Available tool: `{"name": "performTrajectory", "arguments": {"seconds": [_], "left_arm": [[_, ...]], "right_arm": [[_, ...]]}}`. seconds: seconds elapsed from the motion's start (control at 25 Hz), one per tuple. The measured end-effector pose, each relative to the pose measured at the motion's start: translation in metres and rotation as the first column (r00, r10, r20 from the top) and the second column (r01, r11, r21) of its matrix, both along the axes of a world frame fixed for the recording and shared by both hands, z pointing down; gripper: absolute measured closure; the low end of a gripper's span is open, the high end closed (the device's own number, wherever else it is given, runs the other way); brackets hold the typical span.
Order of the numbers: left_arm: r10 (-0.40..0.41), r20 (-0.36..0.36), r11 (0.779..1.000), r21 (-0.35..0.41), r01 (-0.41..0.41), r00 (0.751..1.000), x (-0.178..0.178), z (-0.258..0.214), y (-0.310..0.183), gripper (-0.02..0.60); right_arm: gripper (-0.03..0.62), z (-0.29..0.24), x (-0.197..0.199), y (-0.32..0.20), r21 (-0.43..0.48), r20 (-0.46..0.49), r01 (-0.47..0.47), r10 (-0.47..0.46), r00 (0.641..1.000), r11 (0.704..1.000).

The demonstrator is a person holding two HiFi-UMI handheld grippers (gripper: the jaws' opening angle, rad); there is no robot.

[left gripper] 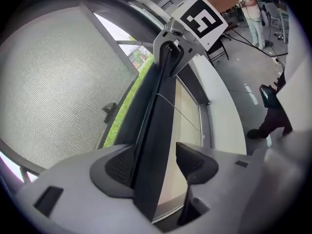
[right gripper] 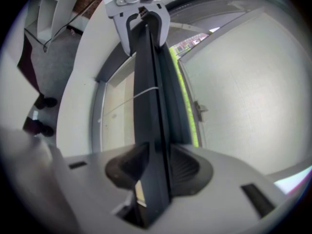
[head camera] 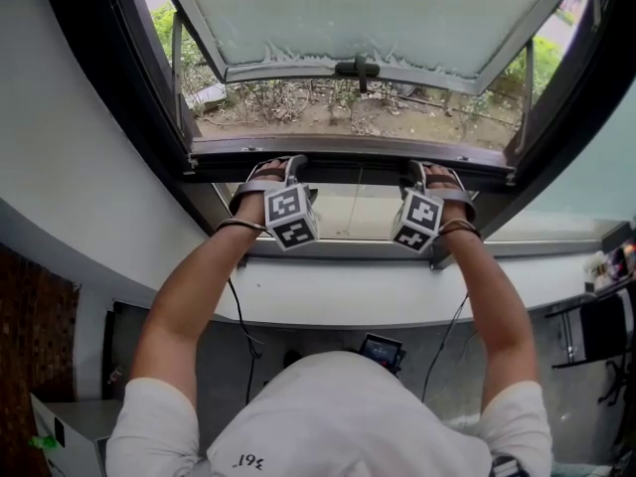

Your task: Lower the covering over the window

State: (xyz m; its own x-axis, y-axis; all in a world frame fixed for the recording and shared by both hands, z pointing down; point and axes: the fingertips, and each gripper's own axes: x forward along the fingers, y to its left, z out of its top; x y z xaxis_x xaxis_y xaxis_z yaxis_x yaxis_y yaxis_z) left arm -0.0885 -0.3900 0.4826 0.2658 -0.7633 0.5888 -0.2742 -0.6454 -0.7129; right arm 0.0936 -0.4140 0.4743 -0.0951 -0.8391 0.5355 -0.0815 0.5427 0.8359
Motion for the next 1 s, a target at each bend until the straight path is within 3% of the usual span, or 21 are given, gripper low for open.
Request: {"name": "performTrajectory", "arguments": {"seconds": [0.16, 0.32, 0.44, 0.64, 1.0], "left_arm": [[-0.006, -0.034, 1.000, -0.007, 0.006, 0.999, 0.001, -0.005, 0.003, 0.302], [-0.028, -0.147, 1.000, -0.018, 0.025, 0.989, 0.003, -0.016, 0.007, 0.304], [-0.054, -0.238, 0.998, -0.038, 0.046, 0.970, 0.004, -0.026, 0.010, 0.304], [-0.082, -0.323, 0.996, -0.045, 0.072, 0.943, 0.004, -0.041, 0.012, 0.311], [-0.105, -0.488, 0.994, -0.041, 0.098, 0.866, 0.011, -0.079, 0.021, 0.330]], "right_arm": [[0.462, -0.001, -0.002, 0.004, -0.038, 0.066, -0.017, 0.019, 0.998, 0.999], [0.462, -0.009, -0.003, 0.005, -0.030, 0.118, -0.025, 0.029, 0.993, 0.999], [0.464, -0.014, -0.006, 0.011, -0.036, 0.154, -0.018, 0.024, 0.988, 0.999], [0.464, -0.025, -0.011, 0.018, -0.026, 0.194, -0.006, 0.011, 0.981, 1.000], [0.464, -0.046, -0.017, 0.024, -0.001, 0.254, -0.002, 0.002, 0.967, 1.000]]}}
